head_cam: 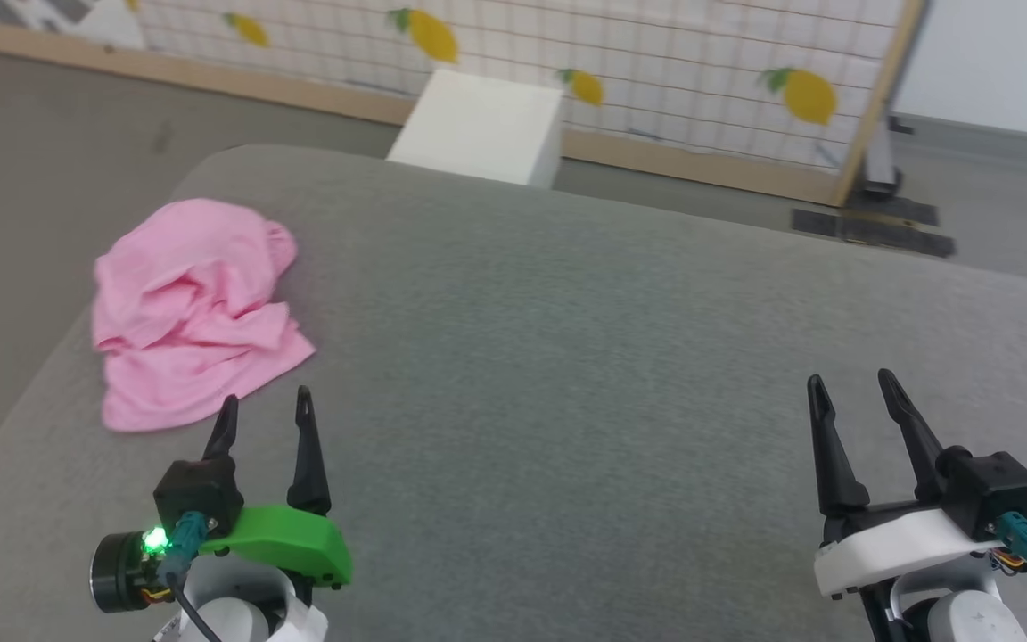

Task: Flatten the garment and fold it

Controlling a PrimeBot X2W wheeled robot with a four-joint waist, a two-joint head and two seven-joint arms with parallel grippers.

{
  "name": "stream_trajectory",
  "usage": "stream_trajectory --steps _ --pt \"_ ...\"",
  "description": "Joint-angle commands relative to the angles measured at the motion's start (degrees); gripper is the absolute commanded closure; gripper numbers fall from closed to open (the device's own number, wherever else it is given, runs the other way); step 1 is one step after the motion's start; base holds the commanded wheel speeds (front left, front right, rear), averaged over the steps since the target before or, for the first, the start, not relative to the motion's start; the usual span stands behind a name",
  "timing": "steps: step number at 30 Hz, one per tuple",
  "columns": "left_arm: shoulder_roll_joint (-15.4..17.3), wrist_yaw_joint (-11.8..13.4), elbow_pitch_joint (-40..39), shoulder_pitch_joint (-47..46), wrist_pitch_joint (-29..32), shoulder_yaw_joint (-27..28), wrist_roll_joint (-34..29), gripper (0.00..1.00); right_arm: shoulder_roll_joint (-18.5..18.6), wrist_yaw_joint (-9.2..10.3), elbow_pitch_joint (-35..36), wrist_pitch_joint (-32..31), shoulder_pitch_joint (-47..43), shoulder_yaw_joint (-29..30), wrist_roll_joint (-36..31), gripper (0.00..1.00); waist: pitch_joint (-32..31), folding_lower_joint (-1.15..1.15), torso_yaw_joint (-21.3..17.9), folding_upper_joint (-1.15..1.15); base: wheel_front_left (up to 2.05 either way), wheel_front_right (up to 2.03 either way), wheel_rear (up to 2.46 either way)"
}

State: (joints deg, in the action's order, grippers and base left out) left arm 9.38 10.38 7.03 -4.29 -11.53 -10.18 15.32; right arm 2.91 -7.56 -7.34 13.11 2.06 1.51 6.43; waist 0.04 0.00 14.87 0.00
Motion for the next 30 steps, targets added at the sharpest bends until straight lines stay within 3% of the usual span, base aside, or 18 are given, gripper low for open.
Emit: stream_trajectory --steps 1,8,16,26,30 --pt "0.52 0.52 -0.29 0.61 -0.34 0.19 0.11 0.0 -0.03 0.08 0.27 -0.09 0.03 -0.23 -0.53 0.0 0.31 0.0 8.27 0.0 0.0 0.0 0.0" --pt "0.97 1.39 -1.73 1.55 0.09 0.33 0.09 0.0 -0.03 0.08 0.48 -0.26 -0.12 -1.1 -0.66 0.0 0.04 0.0 15.34 0.0 0.0 0.0 0.0" --pt "1.22 1.9 -2.67 2.41 0.07 0.34 0.35 0.0 -0.03 0.08 0.7 -0.8 0.05 -1.76 -0.97 0.0 0.24 0.0 19.12 0.0 0.0 0.0 0.0" --pt "1.06 2.1 -3.22 2.36 -0.75 1.25 1.83 0.0 -0.03 0.08 0.75 -1.11 0.41 -1.96 -0.78 0.0 0.81 0.0 19.19 0.0 0.0 0.0 0.0" --pt "2.45 -1.42 -4.13 -4.71 -0.96 5.52 7.63 0.0 -0.03 0.08 2.48 -2.11 2.94 -2.27 -1.93 0.0 5.94 0.0 15.47 0.0 0.0 0.0 0.0"
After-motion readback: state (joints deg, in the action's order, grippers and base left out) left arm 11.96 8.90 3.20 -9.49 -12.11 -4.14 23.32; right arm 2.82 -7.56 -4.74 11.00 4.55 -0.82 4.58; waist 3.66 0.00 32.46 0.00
